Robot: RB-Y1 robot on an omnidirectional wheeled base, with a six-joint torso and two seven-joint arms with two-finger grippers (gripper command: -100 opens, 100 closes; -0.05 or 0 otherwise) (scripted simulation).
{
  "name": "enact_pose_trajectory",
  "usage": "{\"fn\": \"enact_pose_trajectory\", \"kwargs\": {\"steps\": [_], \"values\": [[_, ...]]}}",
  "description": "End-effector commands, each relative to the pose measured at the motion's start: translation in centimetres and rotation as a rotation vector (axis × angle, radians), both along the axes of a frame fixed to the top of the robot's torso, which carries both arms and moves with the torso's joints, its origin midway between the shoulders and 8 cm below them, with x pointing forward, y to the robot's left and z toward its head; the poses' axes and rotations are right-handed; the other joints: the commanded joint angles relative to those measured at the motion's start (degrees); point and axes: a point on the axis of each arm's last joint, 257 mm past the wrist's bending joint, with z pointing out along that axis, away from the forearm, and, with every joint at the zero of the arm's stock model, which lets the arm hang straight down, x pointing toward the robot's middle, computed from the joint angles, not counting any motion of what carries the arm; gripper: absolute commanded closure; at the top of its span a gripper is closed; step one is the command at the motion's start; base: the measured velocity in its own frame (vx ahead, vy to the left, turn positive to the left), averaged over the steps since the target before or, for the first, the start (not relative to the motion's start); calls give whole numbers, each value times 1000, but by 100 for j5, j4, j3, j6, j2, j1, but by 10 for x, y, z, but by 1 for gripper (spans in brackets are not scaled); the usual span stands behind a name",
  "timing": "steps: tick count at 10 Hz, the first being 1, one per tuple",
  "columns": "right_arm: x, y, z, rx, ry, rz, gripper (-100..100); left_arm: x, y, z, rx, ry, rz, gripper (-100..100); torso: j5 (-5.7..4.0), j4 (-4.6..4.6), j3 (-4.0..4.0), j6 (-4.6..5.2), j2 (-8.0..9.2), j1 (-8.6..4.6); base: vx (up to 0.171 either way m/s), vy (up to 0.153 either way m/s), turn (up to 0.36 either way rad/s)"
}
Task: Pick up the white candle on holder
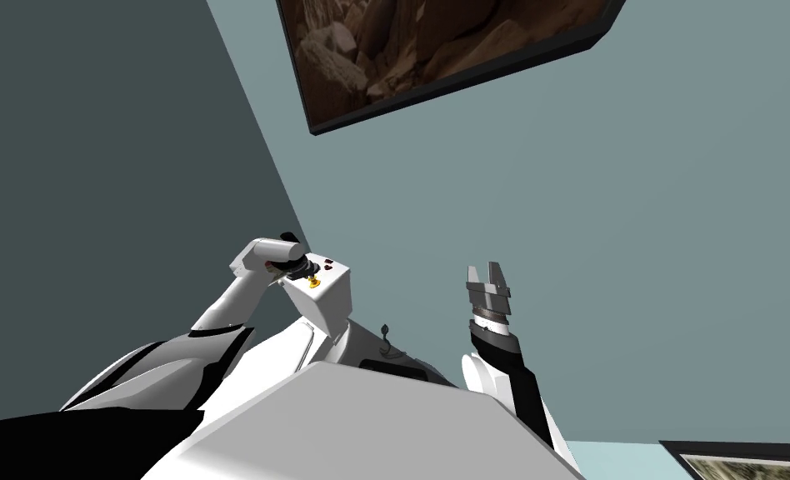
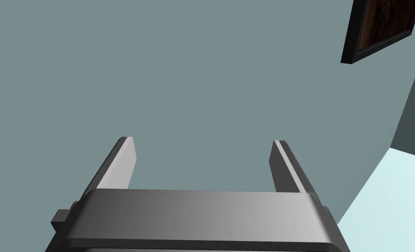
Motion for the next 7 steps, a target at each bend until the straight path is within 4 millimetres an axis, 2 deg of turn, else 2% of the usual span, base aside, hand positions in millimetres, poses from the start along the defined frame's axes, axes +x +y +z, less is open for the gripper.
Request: {"fn": "enact_pose_trajectory", "kwargs": {"steps": [1, 2, 3, 4, 6, 7], "values": [[0, 0, 0, 0, 0, 0, 0, 0, 0, 0, 0, 0, 0, 100, 0, 0, 0, 0, 0, 0, 0, 0, 0], [0, 0, 0, 0, 0, 0, 0, 0, 0, 0, 0, 0, 0, 100, 0, 0, 0, 0, 0, 0, 0, 0, 0], [0, 0, 0, 0, 0, 0, 0, 0, 0, 0, 0, 0, 0, 0, 0, 0, 0, 0, 0, 0, 0, 0, 0], [0, 0, 0, 0, 0, 0, 0, -1, 0, 9, -1, 2, -4, 100, 0, 0, 0, 0, 0, 0, 8, -18, 45], [0, 0, 0, 0, 0, 0, 0, -2, 0, 10, -1, 1, -4, 100, -5, 1, 0, -1, -1, -14, 10, -25, 24], [0, 0, 0, 0, 0, 0, 0, -2, 0, 11, -1, 2, -5, 0, -2, 0, -1, 0, -1, -9, 0, 0, 0]]}}
